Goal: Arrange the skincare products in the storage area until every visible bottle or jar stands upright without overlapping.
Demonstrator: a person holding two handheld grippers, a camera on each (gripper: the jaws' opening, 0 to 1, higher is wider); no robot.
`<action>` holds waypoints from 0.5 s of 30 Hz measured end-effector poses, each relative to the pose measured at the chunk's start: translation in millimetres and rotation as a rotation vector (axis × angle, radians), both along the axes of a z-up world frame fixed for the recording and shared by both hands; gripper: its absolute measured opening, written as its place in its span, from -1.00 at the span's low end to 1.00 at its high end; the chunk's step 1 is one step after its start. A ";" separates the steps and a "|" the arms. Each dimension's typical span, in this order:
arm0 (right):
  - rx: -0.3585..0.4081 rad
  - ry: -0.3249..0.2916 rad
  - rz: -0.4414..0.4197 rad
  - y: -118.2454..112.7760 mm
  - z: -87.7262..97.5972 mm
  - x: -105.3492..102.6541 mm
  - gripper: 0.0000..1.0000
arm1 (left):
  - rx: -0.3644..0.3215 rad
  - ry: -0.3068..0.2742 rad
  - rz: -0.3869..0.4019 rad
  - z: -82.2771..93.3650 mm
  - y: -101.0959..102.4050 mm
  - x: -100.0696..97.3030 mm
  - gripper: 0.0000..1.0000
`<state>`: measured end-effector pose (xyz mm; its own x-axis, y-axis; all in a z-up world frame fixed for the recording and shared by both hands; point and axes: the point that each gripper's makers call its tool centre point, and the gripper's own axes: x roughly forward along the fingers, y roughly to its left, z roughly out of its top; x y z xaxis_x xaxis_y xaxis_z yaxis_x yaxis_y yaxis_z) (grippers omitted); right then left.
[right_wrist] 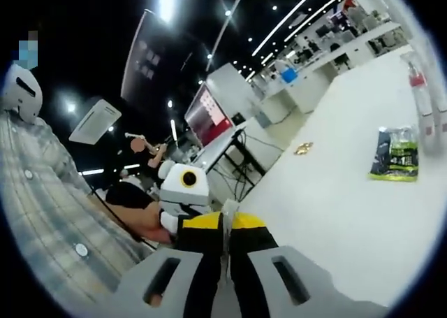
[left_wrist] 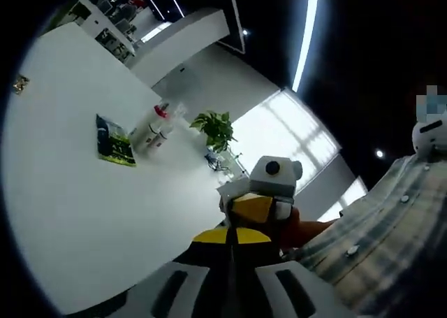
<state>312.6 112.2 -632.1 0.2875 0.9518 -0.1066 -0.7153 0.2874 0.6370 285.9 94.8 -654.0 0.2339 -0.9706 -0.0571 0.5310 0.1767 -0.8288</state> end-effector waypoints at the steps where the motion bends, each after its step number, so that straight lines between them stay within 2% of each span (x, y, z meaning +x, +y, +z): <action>1: 0.004 0.002 0.004 0.0 0.4 -0.6 -0.99 | -0.003 0.000 -0.001 0.1 0.1 -0.1 -0.99; 4: 0.050 0.036 0.005 -2.0 4.4 0.9 -1.00 | -0.034 0.019 0.004 4.8 -0.8 0.7 -0.99; 8: 0.056 0.049 -0.009 -5.6 3.8 3.7 -1.00 | -0.010 0.028 0.017 -1.5 0.9 3.8 -0.95; 10: 0.076 0.063 -0.023 -8.8 5.7 6.6 -1.00 | -0.025 0.033 0.017 0.1 1.8 4.0 -0.97; 12: 0.084 0.072 -0.024 -7.6 6.7 6.3 -0.99 | -0.019 -0.008 0.009 3.1 3.0 2.2 -0.99; 15: 0.069 0.059 -0.026 -6.8 5.4 6.0 -0.93 | -0.014 -0.008 0.014 3.3 4.4 2.1 -1.00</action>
